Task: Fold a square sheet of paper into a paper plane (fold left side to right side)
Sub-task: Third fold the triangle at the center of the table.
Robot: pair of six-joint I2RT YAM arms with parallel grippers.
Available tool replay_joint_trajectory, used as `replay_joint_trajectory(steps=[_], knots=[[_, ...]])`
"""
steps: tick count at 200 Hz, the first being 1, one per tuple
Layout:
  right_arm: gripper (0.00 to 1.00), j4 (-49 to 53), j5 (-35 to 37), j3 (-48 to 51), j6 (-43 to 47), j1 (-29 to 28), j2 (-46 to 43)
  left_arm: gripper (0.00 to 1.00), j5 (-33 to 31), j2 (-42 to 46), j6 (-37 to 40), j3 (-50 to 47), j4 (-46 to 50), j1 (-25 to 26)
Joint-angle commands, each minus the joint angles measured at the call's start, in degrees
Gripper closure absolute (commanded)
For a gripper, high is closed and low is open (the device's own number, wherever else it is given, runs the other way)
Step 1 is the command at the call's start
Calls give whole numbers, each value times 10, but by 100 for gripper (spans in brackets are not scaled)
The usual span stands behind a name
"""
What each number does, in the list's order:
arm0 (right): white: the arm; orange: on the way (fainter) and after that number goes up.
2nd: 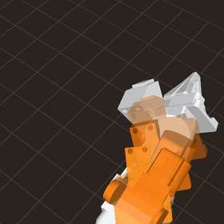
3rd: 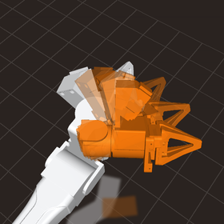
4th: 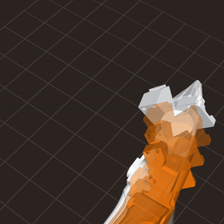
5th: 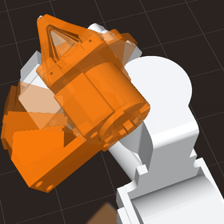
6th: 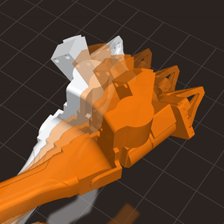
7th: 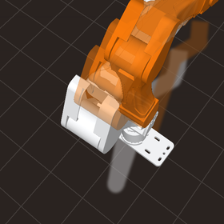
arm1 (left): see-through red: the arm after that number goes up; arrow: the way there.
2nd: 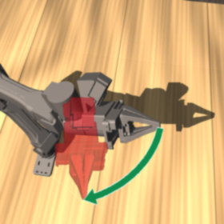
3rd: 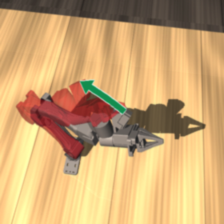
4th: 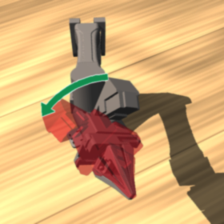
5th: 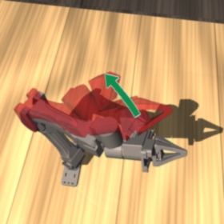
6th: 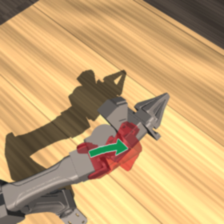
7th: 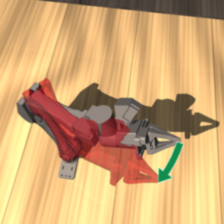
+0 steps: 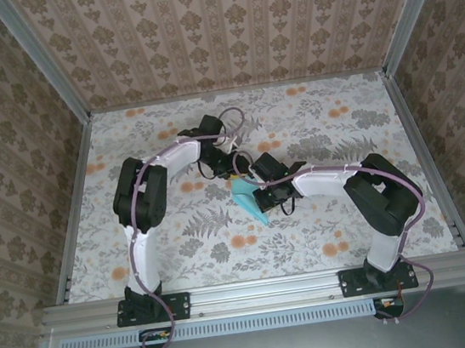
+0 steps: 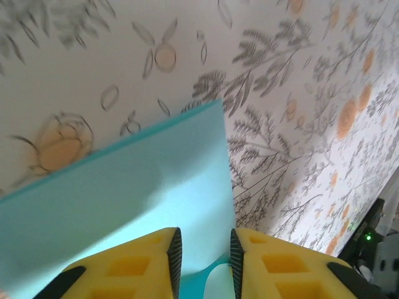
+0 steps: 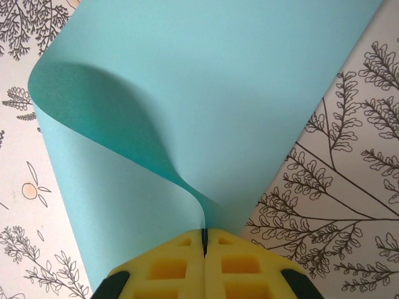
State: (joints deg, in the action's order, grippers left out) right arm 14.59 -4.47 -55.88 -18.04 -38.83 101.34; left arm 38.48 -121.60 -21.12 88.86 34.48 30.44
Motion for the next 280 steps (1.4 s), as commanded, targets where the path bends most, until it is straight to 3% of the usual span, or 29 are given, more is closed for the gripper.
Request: replay_joint_trajectory(steps=[1, 30, 57, 102, 167, 280], knots=[[100, 40, -19, 10, -5, -3, 22, 71, -12, 56, 21, -23, 22, -19], [100, 42, -19, 7, -4, -3, 24, 79, -2, 123, 4, -112, -19, -25], [100, 46, -20, 4, -1, -3, 26, 82, 54, 164, -29, -187, -82, -16], [100, 51, -17, 1, 1, -3, 27, 82, 84, 160, -47, -214, -107, 20], [100, 58, -15, 0, 0, -3, 25, 83, 71, 117, -62, -223, -124, 45], [100, 63, -11, 0, 3, -3, 28, 84, 21, 92, -56, -252, -112, 44]])
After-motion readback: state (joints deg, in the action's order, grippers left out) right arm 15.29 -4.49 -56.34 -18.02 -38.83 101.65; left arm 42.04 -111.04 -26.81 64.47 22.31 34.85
